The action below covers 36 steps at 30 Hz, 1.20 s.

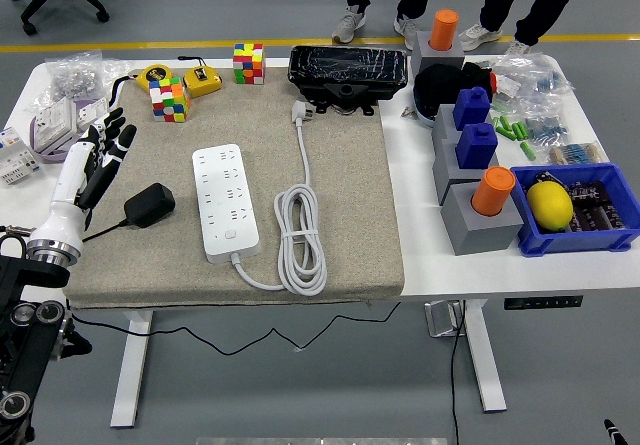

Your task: Pick up the plug,place it near the board,insert it into the board,press the button

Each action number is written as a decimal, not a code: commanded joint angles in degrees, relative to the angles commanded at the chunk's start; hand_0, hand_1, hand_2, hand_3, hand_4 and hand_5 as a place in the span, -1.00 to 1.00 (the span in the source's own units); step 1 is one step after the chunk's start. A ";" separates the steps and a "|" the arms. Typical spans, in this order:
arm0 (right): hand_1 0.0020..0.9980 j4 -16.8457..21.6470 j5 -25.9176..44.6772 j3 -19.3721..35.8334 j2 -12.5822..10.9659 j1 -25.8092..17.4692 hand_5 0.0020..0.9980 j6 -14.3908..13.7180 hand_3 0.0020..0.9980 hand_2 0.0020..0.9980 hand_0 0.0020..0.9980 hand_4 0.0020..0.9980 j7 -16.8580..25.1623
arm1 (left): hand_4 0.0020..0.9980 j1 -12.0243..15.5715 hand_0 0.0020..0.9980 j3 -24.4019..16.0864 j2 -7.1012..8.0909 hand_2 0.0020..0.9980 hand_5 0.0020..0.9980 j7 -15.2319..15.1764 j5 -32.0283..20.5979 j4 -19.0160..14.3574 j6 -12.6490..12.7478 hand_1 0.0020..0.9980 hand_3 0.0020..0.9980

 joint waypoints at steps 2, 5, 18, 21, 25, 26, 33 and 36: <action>0.46 0.00 -0.02 0.09 0.03 0.04 1.00 -0.01 0.53 0.43 0.67 1.00 0.01 | 1.00 -0.04 1.00 -0.01 0.06 1.00 1.00 0.01 0.17 -0.04 -0.06 1.00 0.92; 0.46 0.00 -0.02 0.10 0.01 0.02 1.00 0.00 0.53 0.43 0.67 1.00 0.01 | 1.00 -0.04 1.00 -0.07 0.01 1.00 1.00 0.02 0.23 0.00 -0.09 1.00 0.93; 0.46 0.00 0.09 0.03 0.01 -0.12 1.00 0.00 0.53 0.44 0.67 1.00 0.01 | 1.00 0.17 1.00 -0.53 -0.12 1.00 1.00 -0.24 0.58 0.16 -0.52 1.00 1.00; 0.46 0.00 -0.05 0.21 -0.02 -0.08 1.00 -0.06 0.53 0.44 0.67 1.00 0.01 | 1.00 0.16 1.00 -0.67 -0.16 1.00 1.00 -0.55 0.42 0.37 -0.81 1.00 1.00; 0.46 0.00 -1.16 1.34 0.03 -0.08 1.00 -0.54 0.53 0.44 0.68 1.00 0.28 | 1.00 0.22 1.00 -0.62 -0.20 1.00 1.00 -2.31 -2.51 0.88 -1.10 1.00 1.00; 0.46 0.00 -1.47 1.67 0.03 -0.08 1.00 -0.55 0.53 0.44 0.68 1.00 0.34 | 1.00 0.20 1.00 -0.51 -0.19 1.00 1.00 -3.40 -4.26 1.06 -1.04 1.00 1.00; 0.57 0.00 -4.44 5.21 0.05 -0.08 1.00 0.94 0.54 0.54 0.74 1.00 0.36 | 1.00 0.06 1.00 -0.75 -0.03 1.00 1.00 -7.12 -11.73 1.22 -0.48 1.00 1.00; 0.78 0.00 -6.92 8.59 0.05 -0.09 1.00 2.40 0.71 0.73 0.99 1.00 0.14 | 1.00 0.15 0.96 -0.70 -0.12 0.96 1.00 -7.30 -15.56 1.18 -1.58 0.90 1.00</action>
